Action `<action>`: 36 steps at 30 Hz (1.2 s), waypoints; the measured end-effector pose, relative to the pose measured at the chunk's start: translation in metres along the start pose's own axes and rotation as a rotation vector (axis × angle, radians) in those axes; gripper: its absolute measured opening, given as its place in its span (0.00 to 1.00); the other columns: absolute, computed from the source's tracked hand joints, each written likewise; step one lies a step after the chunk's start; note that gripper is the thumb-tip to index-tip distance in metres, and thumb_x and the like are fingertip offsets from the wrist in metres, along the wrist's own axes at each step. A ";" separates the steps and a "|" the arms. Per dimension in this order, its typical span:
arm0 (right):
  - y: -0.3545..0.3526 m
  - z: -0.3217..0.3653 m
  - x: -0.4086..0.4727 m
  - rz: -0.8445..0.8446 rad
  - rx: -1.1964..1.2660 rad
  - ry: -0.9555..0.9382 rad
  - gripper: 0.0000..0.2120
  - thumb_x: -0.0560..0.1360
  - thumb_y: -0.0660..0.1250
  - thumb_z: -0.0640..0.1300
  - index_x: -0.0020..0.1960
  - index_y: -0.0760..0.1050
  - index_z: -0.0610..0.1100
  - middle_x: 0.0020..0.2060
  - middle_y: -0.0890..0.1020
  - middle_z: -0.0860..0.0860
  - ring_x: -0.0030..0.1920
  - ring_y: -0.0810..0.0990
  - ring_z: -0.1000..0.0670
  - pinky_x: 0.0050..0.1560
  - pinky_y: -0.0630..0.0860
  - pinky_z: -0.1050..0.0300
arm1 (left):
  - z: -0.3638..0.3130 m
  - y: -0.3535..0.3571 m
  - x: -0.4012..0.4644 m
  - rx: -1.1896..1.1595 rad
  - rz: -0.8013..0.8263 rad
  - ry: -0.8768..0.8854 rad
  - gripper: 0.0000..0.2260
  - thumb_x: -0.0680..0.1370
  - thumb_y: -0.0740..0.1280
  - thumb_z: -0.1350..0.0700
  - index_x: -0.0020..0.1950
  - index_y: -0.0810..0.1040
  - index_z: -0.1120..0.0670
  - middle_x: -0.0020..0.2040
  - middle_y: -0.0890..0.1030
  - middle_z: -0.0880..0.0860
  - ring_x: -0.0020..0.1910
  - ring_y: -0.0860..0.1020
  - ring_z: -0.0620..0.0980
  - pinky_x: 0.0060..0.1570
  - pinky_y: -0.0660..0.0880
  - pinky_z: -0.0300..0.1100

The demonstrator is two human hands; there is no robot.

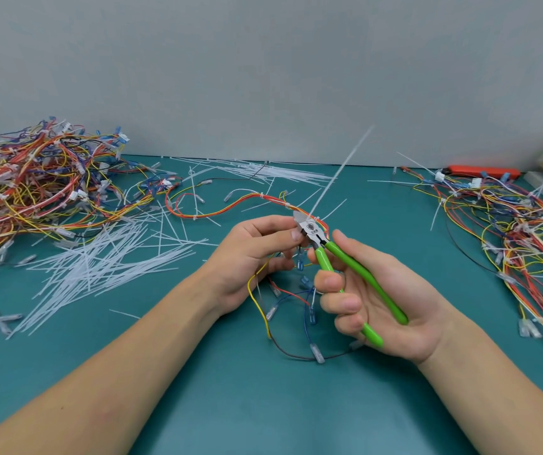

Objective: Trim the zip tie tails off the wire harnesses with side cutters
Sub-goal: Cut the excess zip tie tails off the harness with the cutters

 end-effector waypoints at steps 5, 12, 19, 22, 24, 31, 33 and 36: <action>0.004 0.000 -0.002 0.014 0.004 0.002 0.17 0.80 0.65 0.59 0.52 0.84 0.48 0.34 0.75 0.52 0.26 0.72 0.54 0.23 0.72 0.62 | -0.002 0.003 -0.001 0.008 0.022 0.002 0.06 0.77 0.71 0.55 0.52 0.86 0.52 0.45 0.84 0.49 0.41 0.75 0.44 0.44 0.77 0.37; -0.001 -0.002 -0.001 0.007 0.001 0.022 0.17 0.79 0.66 0.59 0.52 0.85 0.48 0.35 0.76 0.51 0.27 0.73 0.53 0.24 0.73 0.60 | -0.003 0.008 -0.001 0.088 0.047 0.008 0.06 0.80 0.69 0.55 0.53 0.84 0.54 0.43 0.81 0.49 0.41 0.73 0.45 0.45 0.75 0.38; 0.005 -0.006 0.000 0.084 0.017 0.050 0.20 0.81 0.63 0.60 0.59 0.81 0.45 0.45 0.83 0.44 0.41 0.84 0.44 0.42 0.84 0.44 | -0.001 0.005 0.000 0.046 0.024 0.008 0.07 0.78 0.69 0.55 0.51 0.86 0.54 0.43 0.82 0.50 0.41 0.74 0.46 0.49 0.75 0.44; 0.005 -0.007 0.000 0.093 0.022 0.057 0.22 0.81 0.63 0.61 0.60 0.80 0.44 0.47 0.82 0.43 0.42 0.84 0.43 0.43 0.84 0.43 | -0.002 0.004 0.000 0.029 0.027 0.017 0.07 0.77 0.71 0.55 0.52 0.86 0.55 0.43 0.83 0.50 0.41 0.75 0.46 0.50 0.75 0.45; 0.005 -0.006 -0.001 0.101 0.027 0.062 0.22 0.80 0.64 0.61 0.60 0.79 0.44 0.46 0.82 0.43 0.41 0.84 0.43 0.43 0.84 0.43 | -0.002 0.003 0.000 0.031 0.021 0.016 0.08 0.77 0.71 0.55 0.52 0.86 0.56 0.43 0.83 0.51 0.41 0.75 0.46 0.49 0.75 0.44; -0.003 -0.003 -0.002 0.003 -0.003 0.047 0.16 0.80 0.66 0.59 0.53 0.83 0.46 0.35 0.73 0.51 0.26 0.70 0.53 0.24 0.71 0.60 | 0.000 0.003 0.000 0.031 0.023 0.008 0.06 0.77 0.72 0.56 0.52 0.86 0.55 0.44 0.84 0.52 0.41 0.75 0.46 0.44 0.77 0.38; -0.003 -0.001 -0.003 -0.012 -0.008 0.038 0.16 0.80 0.66 0.59 0.52 0.83 0.47 0.34 0.73 0.51 0.26 0.70 0.53 0.23 0.71 0.61 | -0.001 0.003 0.000 0.030 0.025 0.009 0.07 0.77 0.71 0.57 0.53 0.86 0.56 0.44 0.83 0.51 0.40 0.76 0.45 0.44 0.76 0.38; 0.000 -0.001 -0.003 -0.013 -0.011 0.034 0.16 0.80 0.66 0.58 0.52 0.83 0.47 0.34 0.73 0.51 0.25 0.70 0.53 0.23 0.70 0.61 | -0.001 0.003 0.000 0.029 0.020 0.007 0.09 0.77 0.70 0.57 0.54 0.84 0.58 0.43 0.83 0.52 0.40 0.75 0.46 0.44 0.76 0.39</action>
Point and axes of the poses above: each hand's wrist, its own x-axis towards the middle knuckle, its own y-axis out of the palm, z = x × y, the point moved 10 cm from there along x, towards the middle knuckle
